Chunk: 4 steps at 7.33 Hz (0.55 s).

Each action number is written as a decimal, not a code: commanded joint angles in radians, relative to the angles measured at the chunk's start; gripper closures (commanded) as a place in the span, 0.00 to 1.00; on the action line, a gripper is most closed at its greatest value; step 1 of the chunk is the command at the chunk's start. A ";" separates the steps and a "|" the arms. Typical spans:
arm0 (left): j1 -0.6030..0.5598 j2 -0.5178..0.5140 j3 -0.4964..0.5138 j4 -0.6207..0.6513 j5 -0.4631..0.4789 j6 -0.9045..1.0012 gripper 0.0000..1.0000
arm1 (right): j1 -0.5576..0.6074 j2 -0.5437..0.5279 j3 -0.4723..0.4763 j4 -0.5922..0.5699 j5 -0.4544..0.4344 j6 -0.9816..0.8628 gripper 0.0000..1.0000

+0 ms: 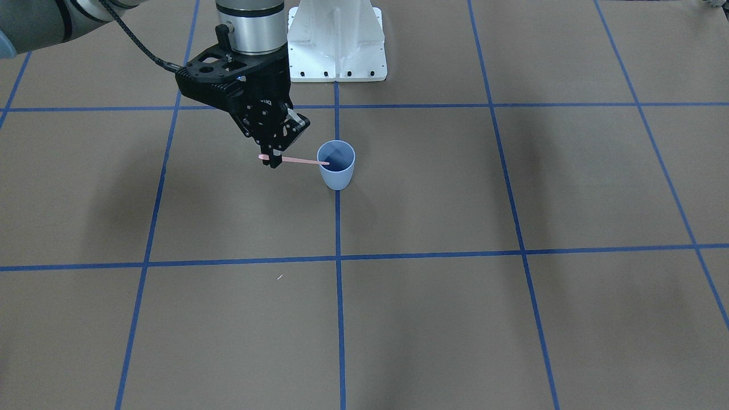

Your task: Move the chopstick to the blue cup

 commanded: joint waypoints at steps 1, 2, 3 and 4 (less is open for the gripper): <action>0.000 0.000 0.000 0.000 0.000 0.000 0.01 | -0.058 0.001 -0.011 -0.018 -0.052 0.020 1.00; 0.000 0.000 0.000 0.000 0.000 0.000 0.01 | -0.075 0.001 -0.011 -0.035 -0.057 0.021 1.00; 0.000 0.002 0.000 0.000 -0.002 0.000 0.01 | -0.105 0.001 -0.016 -0.035 -0.101 0.023 1.00; 0.000 0.002 0.002 0.000 0.000 0.000 0.01 | -0.128 0.001 -0.022 -0.035 -0.128 0.025 1.00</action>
